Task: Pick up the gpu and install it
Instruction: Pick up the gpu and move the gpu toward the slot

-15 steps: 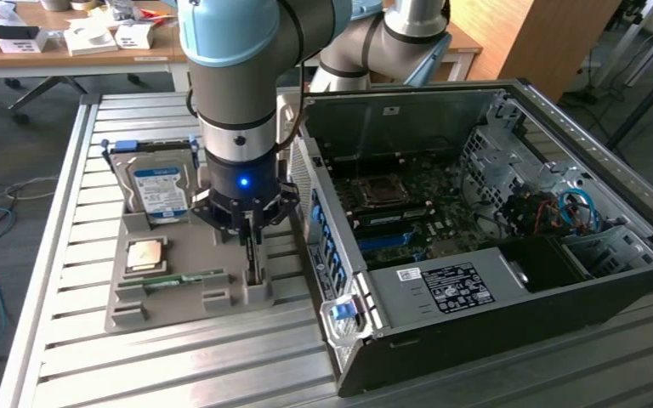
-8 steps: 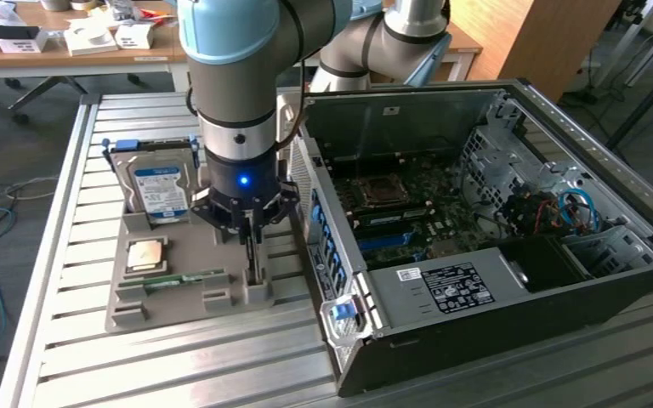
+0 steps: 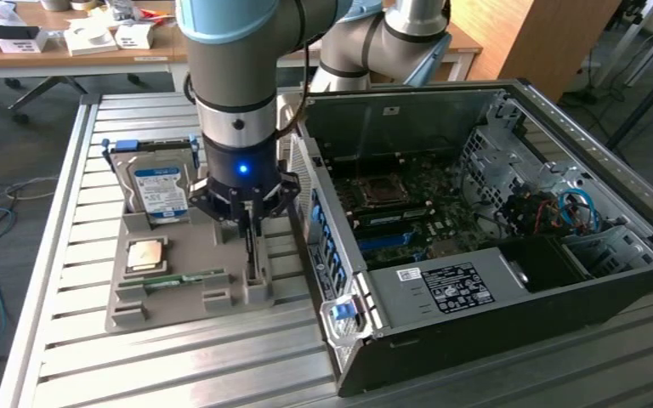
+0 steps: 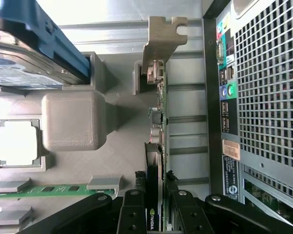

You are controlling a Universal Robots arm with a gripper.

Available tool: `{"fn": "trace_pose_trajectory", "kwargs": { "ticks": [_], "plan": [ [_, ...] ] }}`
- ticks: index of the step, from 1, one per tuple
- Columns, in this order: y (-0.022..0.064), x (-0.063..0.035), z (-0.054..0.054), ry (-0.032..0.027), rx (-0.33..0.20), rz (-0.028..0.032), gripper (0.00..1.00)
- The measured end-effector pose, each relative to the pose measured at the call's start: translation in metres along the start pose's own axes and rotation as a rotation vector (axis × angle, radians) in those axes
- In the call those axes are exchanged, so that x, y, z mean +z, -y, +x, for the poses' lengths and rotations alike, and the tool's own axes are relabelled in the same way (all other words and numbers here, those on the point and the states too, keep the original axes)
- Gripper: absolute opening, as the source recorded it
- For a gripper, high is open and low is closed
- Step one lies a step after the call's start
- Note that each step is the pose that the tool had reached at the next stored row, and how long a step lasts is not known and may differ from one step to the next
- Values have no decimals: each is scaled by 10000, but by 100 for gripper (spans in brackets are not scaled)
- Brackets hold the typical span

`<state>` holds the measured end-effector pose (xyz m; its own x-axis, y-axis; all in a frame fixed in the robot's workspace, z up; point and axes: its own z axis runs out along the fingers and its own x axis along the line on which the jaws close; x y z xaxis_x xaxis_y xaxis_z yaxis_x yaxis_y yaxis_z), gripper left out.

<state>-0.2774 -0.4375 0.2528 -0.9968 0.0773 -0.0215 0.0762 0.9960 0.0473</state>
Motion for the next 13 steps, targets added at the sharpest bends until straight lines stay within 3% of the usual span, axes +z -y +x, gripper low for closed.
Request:
{"fn": "trace_pose_trajectory", "kwargs": {
  "ticks": [13],
  "plan": [
    [-19, -385, -12, -1, 1, -18, 26]
  ]
}}
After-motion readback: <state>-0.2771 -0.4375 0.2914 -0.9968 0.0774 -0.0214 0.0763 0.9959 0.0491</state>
